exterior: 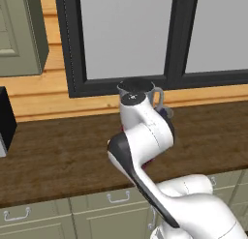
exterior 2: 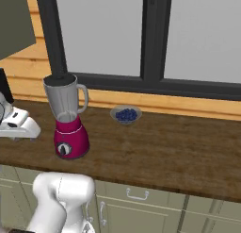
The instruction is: Close the lid blender by securely placing the lid on top.
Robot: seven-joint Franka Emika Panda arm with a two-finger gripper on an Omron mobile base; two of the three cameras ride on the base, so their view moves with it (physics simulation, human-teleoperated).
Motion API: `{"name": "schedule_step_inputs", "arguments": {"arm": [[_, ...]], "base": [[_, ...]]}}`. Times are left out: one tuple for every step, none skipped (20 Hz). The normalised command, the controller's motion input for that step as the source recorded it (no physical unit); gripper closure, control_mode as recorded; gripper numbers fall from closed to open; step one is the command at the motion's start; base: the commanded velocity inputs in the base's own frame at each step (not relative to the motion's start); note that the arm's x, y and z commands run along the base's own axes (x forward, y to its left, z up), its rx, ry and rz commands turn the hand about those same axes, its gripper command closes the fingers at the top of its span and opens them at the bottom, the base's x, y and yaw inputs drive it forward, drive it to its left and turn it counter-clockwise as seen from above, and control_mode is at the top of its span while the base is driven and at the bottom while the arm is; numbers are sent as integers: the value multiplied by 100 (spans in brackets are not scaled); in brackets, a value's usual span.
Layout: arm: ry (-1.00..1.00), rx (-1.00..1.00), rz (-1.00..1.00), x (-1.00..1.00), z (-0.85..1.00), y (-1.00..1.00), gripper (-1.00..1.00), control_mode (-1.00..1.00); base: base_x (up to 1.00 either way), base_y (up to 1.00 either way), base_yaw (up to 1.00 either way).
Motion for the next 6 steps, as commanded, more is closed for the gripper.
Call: {"name": "schedule_step_inputs", "arguments": {"arm": [[0, 0, 0, 0, 0, 0, -100, -100], [0, 0, 0, 0, 0, 0, -100, -100], [0, 0, 0, 0, 0, 0, -100, -100], [0, 0, 0, 0, 0, 0, -100, -100], [0, 0, 0, 0, 0, 0, -100, -100], [0, 0, 0, 0, 0, 0, -100, -100]], "base": [[0, 0, 0], [0, 0, 0], [0, 0, 0], [0, 0, 0], [0, 0, 0], [0, 0, 0]]}}
